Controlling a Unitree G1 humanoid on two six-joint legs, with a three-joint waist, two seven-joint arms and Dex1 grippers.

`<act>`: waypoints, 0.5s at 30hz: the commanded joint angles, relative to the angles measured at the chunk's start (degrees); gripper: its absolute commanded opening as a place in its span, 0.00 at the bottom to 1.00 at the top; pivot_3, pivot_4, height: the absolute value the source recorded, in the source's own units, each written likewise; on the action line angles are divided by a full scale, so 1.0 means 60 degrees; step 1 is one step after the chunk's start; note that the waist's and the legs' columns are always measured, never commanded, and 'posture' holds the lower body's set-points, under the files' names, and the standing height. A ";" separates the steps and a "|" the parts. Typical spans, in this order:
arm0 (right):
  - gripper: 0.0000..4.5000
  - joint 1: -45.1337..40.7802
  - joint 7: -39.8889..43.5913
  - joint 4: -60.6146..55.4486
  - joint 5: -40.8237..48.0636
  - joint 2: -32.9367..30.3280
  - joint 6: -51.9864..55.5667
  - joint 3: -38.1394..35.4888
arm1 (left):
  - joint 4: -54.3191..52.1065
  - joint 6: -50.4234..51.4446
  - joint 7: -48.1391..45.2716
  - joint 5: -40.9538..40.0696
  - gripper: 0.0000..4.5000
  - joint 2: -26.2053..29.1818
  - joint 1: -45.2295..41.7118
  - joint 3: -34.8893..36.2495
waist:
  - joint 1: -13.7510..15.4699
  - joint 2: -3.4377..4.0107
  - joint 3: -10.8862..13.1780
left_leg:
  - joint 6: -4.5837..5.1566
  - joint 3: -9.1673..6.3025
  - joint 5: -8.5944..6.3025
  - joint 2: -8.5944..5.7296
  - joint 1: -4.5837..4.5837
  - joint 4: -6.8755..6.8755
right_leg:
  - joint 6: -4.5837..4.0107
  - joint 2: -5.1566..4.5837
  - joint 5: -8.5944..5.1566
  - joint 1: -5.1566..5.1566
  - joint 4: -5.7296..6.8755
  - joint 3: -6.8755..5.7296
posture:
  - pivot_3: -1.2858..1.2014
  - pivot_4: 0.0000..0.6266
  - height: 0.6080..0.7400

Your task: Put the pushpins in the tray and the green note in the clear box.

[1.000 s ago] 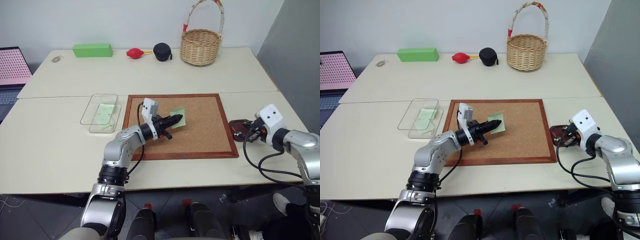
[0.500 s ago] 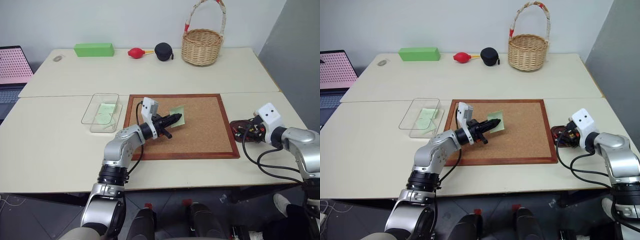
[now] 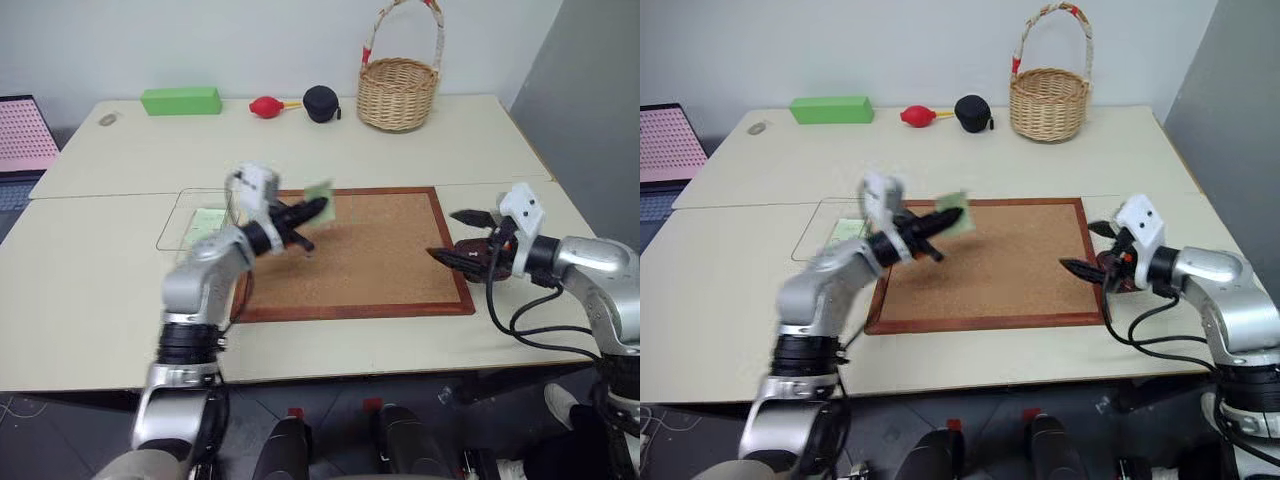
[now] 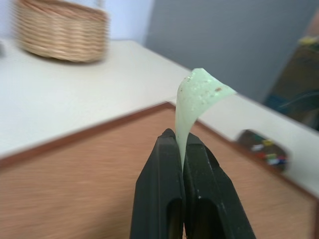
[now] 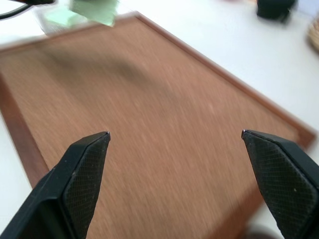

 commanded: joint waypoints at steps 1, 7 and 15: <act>1.00 -0.0831 -0.0133 -0.0472 0.0242 0.0539 -0.0064 0.0519 | 0.0063 -0.0230 0.0460 0.0660 0.00 0.1345 -0.0190 0.0699 | -0.0015 -0.0002 0.0001 | 0.0000 0.0001 0.0000 0.0003 0.0000 0.0003 | 0.0000 0.0001 0.0000 -0.0001 -0.0002 0.0000 | 0.52 0.24 1.00; 1.00 -0.1835 -0.0044 -0.0074 0.0102 0.1367 -0.0169 0.1468 | 0.2636 -0.1369 0.1215 0.1855 0.00 0.2602 -0.0902 0.0804 | 0.0011 -0.0002 0.0001 | 0.0000 -0.0007 0.0000 0.0002 -0.0010 0.0006 | 0.0002 0.0002 0.0002 -0.0011 0.0003 -0.0010 | 0.52 0.24 1.00; 1.00 -0.2241 0.0225 0.0247 -0.0044 0.1622 -0.0365 0.2091 | 0.4675 -0.2267 0.1430 0.2855 0.09 0.2666 -0.1465 0.0274 | 0.0212 -0.0004 0.0000 | 0.0000 -0.0019 -0.0001 -0.0017 -0.0070 0.0014 | -0.0043 -0.0025 0.0031 -0.0034 -0.0027 -0.0028 | 0.52 0.24 1.00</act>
